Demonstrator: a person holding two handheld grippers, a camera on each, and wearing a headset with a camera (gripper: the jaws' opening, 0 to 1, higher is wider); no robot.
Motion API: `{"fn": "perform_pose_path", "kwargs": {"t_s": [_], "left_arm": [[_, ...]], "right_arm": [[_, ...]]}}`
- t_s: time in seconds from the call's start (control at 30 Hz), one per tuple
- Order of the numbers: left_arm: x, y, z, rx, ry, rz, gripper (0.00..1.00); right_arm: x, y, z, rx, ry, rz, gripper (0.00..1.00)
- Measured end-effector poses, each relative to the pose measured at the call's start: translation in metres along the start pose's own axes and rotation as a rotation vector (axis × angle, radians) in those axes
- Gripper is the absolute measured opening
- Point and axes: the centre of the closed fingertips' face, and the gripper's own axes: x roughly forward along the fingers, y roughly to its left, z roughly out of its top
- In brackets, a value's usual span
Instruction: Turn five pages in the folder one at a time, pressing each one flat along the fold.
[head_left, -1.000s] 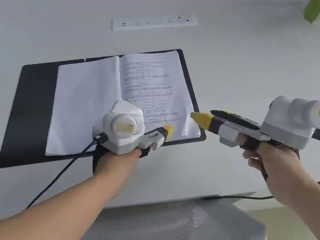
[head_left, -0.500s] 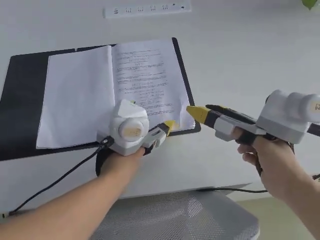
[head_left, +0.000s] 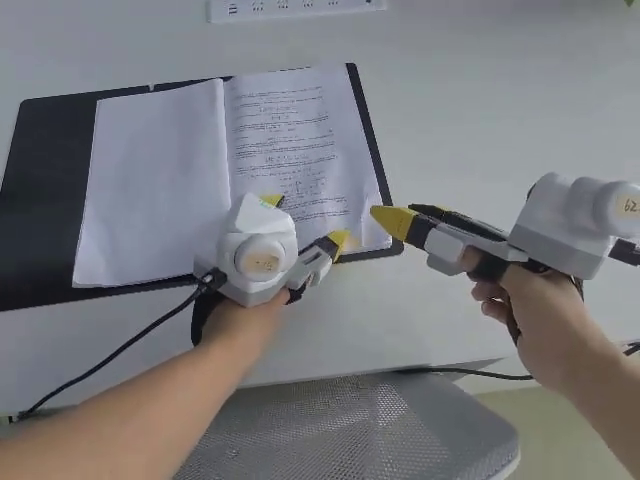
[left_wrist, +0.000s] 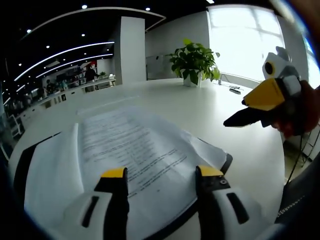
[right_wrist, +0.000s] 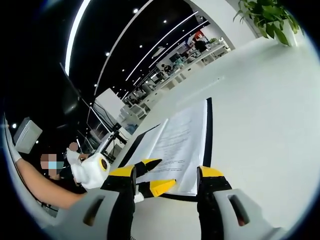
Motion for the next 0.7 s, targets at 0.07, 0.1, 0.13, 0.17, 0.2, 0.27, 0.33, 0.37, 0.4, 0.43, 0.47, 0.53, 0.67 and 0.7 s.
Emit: {"fn": "perform_pose_path", "kwargs": {"t_s": [0.07,0.1,0.13,0.17,0.2,0.27,0.33,0.37,0.4,0.43,0.47,0.53,0.67,0.7], "left_arm": [[0.0,0.003,0.002,-0.013,-0.002,0.007,0.41],[-0.001,0.005,0.001,-0.009,0.001,0.013,0.39],[0.0,0.004,0.001,-0.006,0.0,0.008,0.39],[0.0,0.005,0.0,-0.005,-0.001,0.009,0.38],[0.0,0.006,0.0,-0.005,-0.001,0.011,0.37],[0.0,0.008,0.0,-0.015,-0.001,0.014,0.34],[0.001,0.01,0.0,-0.009,0.0,0.016,0.32],[0.0,0.012,0.001,-0.015,0.001,0.019,0.3],[0.0,0.015,0.001,-0.017,0.001,0.025,0.27],[0.001,0.014,0.0,-0.014,0.006,0.018,0.26],[0.001,0.013,0.0,-0.007,0.004,0.016,0.26],[0.001,0.015,0.0,-0.022,0.007,0.024,0.23],[0.002,0.02,0.001,-0.034,0.012,0.035,0.16],[0.002,0.021,0.001,-0.032,0.015,0.033,0.14]], "right_arm": [[0.001,0.0,0.0,-0.004,0.002,0.0,0.48],[0.001,0.0,0.0,-0.002,0.002,0.001,0.48],[0.001,0.0,0.0,-0.004,0.003,0.001,0.48],[0.001,0.0,0.0,-0.005,0.003,0.001,0.48],[0.002,0.0,0.001,-0.002,0.002,0.002,0.47],[0.003,0.0,0.001,-0.002,0.003,0.001,0.47],[0.006,0.0,0.001,-0.001,0.006,0.005,0.47],[0.007,0.001,0.0,0.002,0.008,0.008,0.47],[0.009,0.001,0.0,-0.002,0.012,0.009,0.47],[0.01,0.001,-0.001,-0.009,0.014,0.01,0.46],[0.012,0.001,-0.001,-0.012,0.018,0.012,0.46],[0.018,0.002,-0.002,-0.011,0.024,0.019,0.46],[0.026,-0.001,-0.003,-0.004,0.034,0.02,0.46],[0.027,-0.002,-0.003,-0.001,0.033,0.019,0.46]]}}
